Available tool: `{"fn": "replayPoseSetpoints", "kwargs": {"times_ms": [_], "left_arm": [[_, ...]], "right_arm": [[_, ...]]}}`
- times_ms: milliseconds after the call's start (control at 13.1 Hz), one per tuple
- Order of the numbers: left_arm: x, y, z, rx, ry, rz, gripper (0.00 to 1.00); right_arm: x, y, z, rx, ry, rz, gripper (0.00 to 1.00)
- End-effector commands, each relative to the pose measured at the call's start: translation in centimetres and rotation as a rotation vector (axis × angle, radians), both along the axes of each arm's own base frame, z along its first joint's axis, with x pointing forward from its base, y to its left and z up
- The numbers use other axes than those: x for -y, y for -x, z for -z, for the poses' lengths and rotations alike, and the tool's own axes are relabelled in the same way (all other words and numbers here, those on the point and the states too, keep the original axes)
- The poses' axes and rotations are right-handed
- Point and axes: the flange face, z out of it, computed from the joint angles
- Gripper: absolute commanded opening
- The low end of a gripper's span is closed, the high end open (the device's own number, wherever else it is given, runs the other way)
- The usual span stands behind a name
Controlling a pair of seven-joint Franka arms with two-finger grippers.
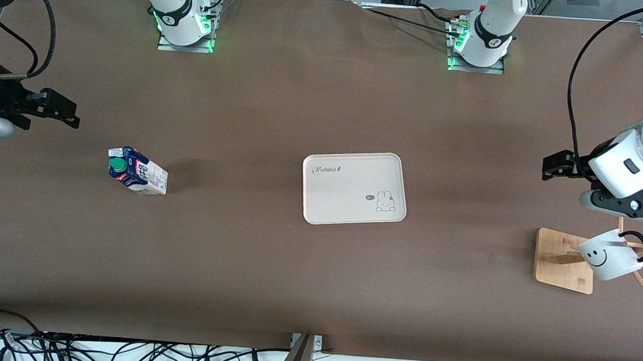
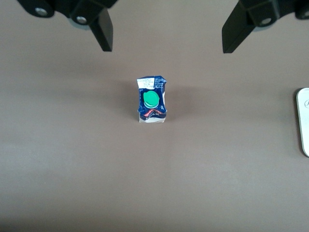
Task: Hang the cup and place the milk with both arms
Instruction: 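Release the mug and raise the left gripper away from the stand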
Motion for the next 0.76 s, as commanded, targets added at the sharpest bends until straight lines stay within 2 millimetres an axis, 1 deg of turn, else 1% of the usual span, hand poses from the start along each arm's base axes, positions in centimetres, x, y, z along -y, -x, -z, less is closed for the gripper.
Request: {"fn": "replayPoseSetpoints", "kwargs": {"times_ms": [0,76,229,306,382,458,535,611,688], "left_arm": [[2.2,3.4,-2.2,0.018,-0.061,0.023,1.00],[1.5,4.7,-2.7,0.062,-0.037,0.005,1.00],[-0.5,7.9,-2.4,0.140,-0.007,-0.040,1.00],[-1.4,9.2,-2.4,0.141,-0.009,-0.057,1.00],[-1.8,10.0,-2.6,0.142,-0.012,-0.065,1.00],[-2.6,10.7,-2.2,0.131,-0.014,-0.079,1.00],[-3.1,11.0,-1.8,0.120,-0.013,-0.090,1.00],[-3.7,10.9,-1.9,0.123,-0.012,-0.100,1.00],[-3.8,11.1,-2.0,0.114,-0.013,-0.104,1.00]], "right_arm": [[-0.1,-0.2,-0.3,0.001,0.014,0.013,1.00],[-0.1,-0.2,-0.3,0.001,0.014,0.013,1.00],[-0.1,-0.2,-0.3,0.001,0.016,0.013,1.00],[-0.1,-0.2,-0.3,0.000,0.016,0.013,1.00],[-0.1,-0.2,-0.3,0.000,0.016,0.013,1.00],[-0.1,-0.1,-0.3,-0.002,0.016,0.013,1.00],[-0.1,-0.1,-0.3,-0.002,0.016,0.013,1.00],[-0.1,-0.2,-0.3,0.000,0.016,0.013,1.00],[-0.1,-0.1,-0.3,-0.002,0.016,0.013,1.00]]}}
